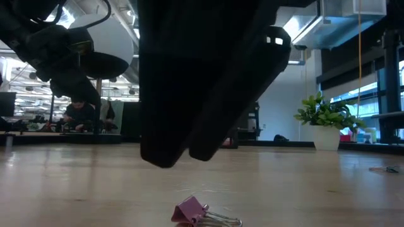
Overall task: Pick and place office supplies into organizer
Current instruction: Put the pink binder clip into the black desk organizer
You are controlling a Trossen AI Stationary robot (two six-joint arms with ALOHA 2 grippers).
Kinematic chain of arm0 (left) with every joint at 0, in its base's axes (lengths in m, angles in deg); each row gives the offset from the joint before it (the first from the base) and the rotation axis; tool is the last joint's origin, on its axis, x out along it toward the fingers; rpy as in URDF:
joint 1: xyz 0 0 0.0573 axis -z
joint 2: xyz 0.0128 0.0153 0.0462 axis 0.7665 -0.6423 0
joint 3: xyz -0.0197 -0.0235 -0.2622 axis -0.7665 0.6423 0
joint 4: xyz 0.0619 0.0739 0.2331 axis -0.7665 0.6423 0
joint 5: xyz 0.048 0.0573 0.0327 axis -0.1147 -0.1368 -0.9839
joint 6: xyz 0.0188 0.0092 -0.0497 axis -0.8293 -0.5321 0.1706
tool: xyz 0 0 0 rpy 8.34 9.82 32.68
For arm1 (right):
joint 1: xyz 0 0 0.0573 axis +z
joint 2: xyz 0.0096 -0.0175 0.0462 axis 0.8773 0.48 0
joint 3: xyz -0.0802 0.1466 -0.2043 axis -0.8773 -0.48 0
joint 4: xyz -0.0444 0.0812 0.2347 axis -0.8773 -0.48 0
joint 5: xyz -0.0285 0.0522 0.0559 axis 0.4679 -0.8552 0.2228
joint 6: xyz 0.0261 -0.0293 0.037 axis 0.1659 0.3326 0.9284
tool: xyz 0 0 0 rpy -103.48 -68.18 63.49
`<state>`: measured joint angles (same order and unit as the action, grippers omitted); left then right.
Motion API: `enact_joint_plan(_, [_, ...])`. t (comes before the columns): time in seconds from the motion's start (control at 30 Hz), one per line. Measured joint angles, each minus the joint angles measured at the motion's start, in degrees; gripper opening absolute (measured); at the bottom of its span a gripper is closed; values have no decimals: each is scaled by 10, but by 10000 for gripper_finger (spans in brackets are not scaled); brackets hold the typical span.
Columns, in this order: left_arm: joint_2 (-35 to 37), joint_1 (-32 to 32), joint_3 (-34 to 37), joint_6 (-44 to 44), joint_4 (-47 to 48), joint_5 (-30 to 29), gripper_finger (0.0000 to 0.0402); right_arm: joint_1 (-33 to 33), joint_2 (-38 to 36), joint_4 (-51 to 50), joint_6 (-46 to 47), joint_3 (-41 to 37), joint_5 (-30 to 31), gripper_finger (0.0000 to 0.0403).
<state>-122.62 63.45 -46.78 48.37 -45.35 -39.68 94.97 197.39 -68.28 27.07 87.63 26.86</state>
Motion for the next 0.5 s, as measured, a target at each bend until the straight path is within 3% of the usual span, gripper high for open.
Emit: enact_joint_plan(0.5, [0,0,0,-3,18,0,159,0,0,6,-14,-12,-12,201])
